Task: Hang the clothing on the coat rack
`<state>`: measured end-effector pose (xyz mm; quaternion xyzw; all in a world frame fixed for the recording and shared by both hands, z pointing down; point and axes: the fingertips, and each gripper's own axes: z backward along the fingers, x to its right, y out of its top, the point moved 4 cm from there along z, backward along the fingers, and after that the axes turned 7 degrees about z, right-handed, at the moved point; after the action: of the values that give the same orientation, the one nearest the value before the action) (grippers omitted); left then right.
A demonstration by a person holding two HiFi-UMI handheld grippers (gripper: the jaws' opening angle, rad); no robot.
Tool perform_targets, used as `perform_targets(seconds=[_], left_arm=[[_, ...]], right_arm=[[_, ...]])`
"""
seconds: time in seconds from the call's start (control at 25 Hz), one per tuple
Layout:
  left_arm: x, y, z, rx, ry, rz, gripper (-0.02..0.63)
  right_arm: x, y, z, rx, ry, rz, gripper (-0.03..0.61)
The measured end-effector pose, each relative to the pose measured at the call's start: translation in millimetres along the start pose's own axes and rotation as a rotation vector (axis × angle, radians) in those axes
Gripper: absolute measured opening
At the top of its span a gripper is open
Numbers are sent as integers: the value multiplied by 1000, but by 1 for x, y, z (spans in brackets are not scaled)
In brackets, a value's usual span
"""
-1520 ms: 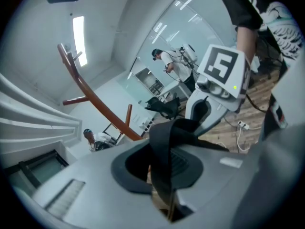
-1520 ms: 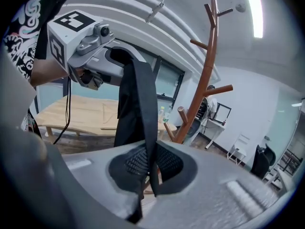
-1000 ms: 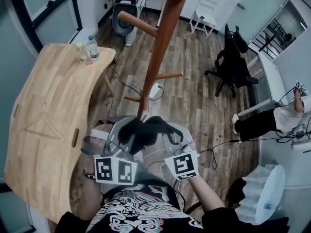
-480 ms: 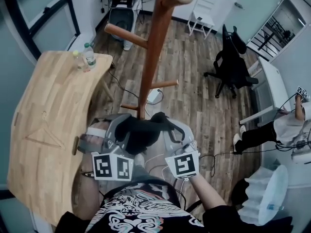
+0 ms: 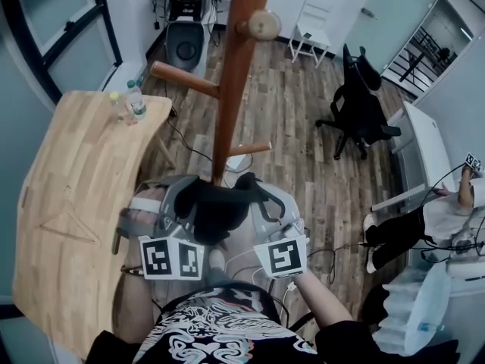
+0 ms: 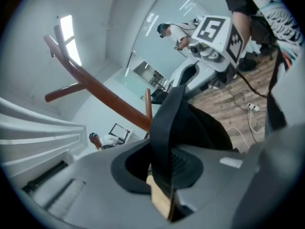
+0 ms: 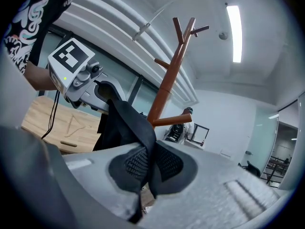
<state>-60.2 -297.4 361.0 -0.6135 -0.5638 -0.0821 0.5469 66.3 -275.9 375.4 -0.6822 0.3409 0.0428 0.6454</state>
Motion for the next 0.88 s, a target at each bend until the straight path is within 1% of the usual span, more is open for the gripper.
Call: perform_targets(seconds=[0.2, 0.48, 0.64, 0.88], left_arm=[[-5, -7, -14, -16, -2, -10, 31], [0, -17, -43, -46, -49, -6, 31], [3, -25, -56, -48, -87, 35, 32], [10, -40, -71, -51, -150, 88, 35]], right_arm=[[5, -5, -16, -7, 7, -14, 6], [12, -27, -34, -52, 56, -29, 6], [10, -38, -48, -58, 87, -38, 6], [1, -50, -69, -99, 142, -69, 6]])
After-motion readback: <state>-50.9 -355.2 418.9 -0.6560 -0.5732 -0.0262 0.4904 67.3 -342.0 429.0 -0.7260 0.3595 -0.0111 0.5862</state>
